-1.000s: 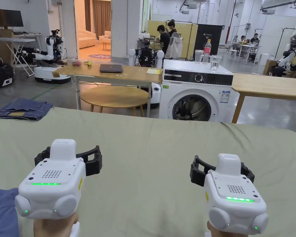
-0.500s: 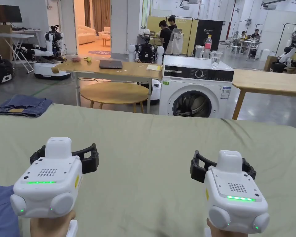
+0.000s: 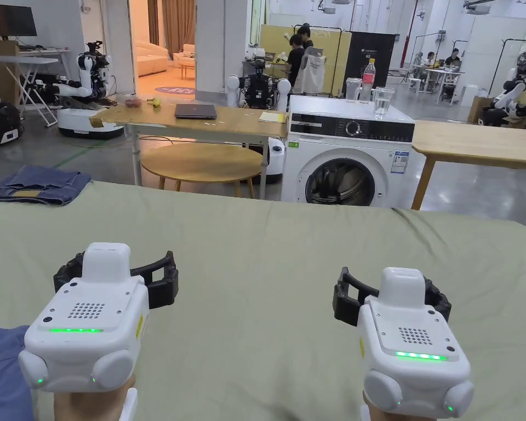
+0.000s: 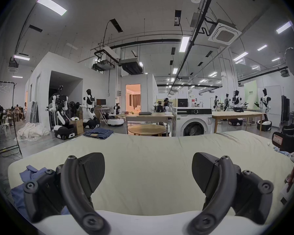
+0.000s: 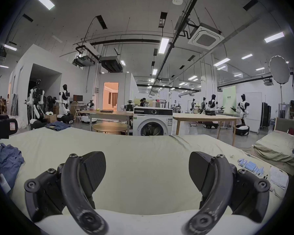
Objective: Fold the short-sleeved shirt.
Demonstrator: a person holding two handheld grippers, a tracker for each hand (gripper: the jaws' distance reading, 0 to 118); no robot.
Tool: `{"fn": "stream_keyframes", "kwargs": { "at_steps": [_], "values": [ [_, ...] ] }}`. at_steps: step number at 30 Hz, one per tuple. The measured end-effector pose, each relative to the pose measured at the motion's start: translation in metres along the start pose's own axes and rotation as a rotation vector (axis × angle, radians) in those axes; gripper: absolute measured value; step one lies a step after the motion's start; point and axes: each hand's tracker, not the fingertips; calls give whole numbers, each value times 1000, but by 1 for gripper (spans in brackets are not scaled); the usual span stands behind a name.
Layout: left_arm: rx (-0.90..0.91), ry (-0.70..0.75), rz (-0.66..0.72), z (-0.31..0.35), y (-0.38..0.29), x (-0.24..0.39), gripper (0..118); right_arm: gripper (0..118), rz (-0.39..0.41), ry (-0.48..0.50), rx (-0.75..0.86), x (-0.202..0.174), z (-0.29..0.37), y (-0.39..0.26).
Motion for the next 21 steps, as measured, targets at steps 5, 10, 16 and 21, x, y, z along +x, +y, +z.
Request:
{"fn": "stream_keyframes", "kwargs": {
  "at_steps": [5,10,16,21],
  "values": [
    [33,5,-10,7,1,3,102,101,4,-13,9,-2,2,0],
    [59,56,-1,10,3,4,17,18,-8,-17,31,-4,8,2],
    [59,124,-44,14,7,1,0,0,-19,-31,36,-3,11,8],
    [33,91,-40,17,8,-10,0,0,-47,-20,10,-6,10,10]
  ]
}}
